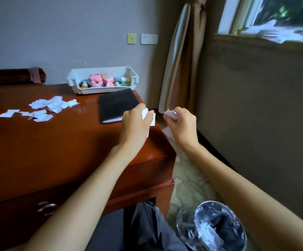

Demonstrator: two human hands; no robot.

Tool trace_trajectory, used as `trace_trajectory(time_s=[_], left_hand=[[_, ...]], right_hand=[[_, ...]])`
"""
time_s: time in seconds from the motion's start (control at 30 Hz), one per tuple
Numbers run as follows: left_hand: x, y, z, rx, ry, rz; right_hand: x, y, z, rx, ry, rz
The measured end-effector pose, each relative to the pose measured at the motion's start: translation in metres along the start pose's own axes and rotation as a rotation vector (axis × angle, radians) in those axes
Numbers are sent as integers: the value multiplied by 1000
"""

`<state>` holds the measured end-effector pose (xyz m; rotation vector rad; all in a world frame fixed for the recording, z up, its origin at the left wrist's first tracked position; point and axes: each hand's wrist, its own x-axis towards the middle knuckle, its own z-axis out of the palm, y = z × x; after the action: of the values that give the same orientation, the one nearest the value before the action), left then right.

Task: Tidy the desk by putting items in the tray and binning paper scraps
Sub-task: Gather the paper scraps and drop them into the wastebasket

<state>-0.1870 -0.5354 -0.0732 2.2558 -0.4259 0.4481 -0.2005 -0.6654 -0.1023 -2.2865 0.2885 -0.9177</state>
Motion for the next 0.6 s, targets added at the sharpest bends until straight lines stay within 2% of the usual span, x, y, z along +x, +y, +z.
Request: trace_trajectory(time_s=[0.13, 0.3, 0.6], left_hand=[[-17, 54, 65, -74, -151, 104], [-50, 85, 151, -119, -366, 128], [-96, 75, 299, 54, -758, 88]], right_hand=[[-14, 68, -38, -98, 61, 97], [-43, 153, -72, -177, 66, 274], [-108, 292, -67, -291, -173, 615]])
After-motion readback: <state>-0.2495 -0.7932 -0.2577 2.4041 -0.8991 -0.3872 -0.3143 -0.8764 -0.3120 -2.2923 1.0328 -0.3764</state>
